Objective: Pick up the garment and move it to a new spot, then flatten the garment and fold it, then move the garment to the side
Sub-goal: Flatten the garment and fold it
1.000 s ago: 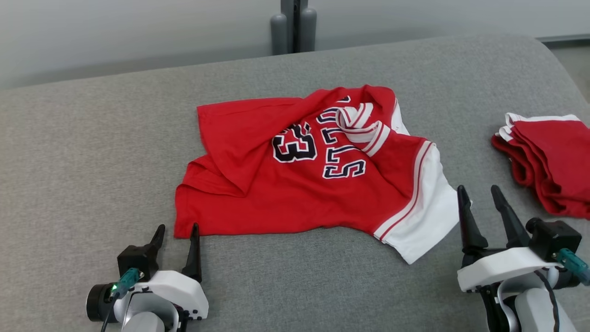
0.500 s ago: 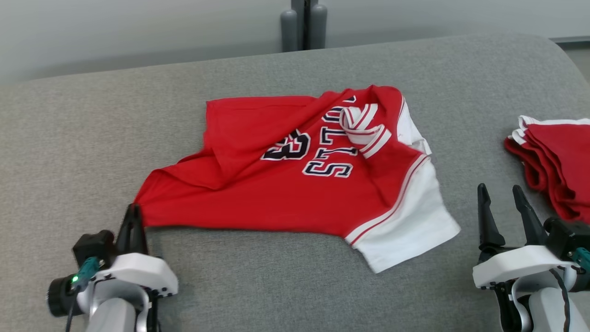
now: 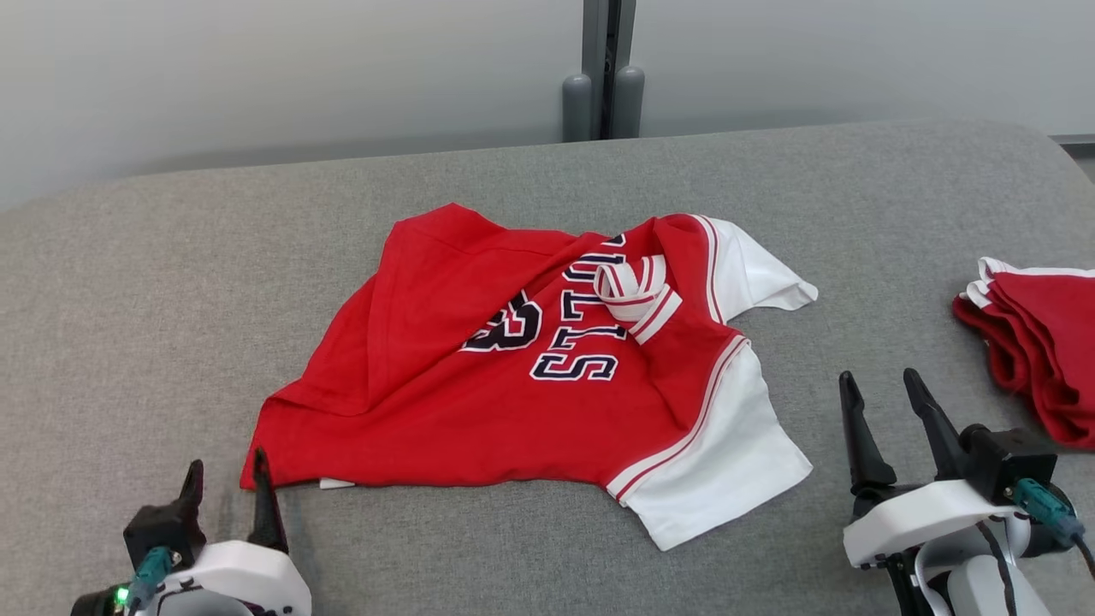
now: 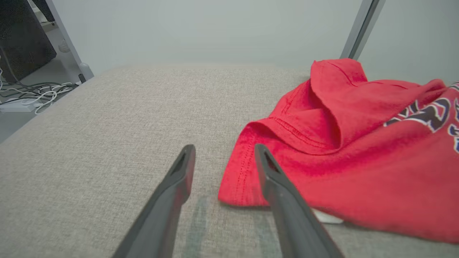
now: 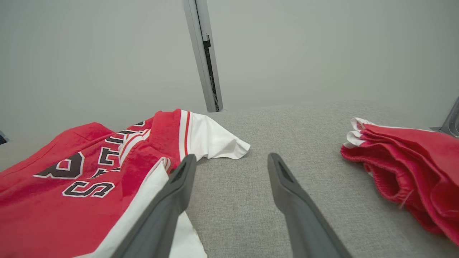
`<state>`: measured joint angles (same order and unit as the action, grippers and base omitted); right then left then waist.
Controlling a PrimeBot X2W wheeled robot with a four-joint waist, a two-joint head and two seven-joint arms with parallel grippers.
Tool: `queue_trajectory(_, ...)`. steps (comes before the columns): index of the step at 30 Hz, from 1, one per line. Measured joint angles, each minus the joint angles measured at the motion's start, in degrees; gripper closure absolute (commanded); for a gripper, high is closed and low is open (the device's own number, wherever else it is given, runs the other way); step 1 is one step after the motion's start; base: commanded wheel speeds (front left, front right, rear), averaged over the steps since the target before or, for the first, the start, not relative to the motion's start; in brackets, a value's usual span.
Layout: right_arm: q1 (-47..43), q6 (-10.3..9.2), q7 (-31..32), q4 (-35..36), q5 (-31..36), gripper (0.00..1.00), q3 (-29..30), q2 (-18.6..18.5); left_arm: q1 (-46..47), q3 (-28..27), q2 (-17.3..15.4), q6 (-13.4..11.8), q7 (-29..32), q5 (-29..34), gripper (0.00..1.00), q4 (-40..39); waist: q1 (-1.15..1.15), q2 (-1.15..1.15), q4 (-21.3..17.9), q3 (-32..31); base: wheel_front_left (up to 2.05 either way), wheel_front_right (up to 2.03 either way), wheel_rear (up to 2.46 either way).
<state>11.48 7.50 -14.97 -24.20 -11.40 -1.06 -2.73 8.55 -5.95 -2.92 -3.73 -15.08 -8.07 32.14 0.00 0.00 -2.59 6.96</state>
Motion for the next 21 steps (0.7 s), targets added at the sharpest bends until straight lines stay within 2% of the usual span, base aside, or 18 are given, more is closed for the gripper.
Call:
queue_trajectory(6,-2.39,0.00,-0.01,1.70,1.31,0.00,-2.63,-0.01,-3.67,3.19,0.09,-0.12,0.00,-1.11,0.00,-1.76,0.00,0.00,-0.05,-2.53,0.00,0.00,0.00)
queue_trajectory(10,-4.22,0.00,-0.01,2.09,1.87,0.00,-3.60,0.00,-6.40,6.08,0.22,-0.19,0.00,0.45,0.00,-3.76,0.00,0.00,0.01,-4.52,0.00,0.00,0.00)
queue_trajectory(21,-7.03,0.00,-0.01,2.92,1.87,0.00,-4.26,0.00,-10.69,7.61,0.14,-1.19,0.00,2.10,0.00,-7.80,0.00,0.00,0.46,-7.63,0.00,0.00,0.00)
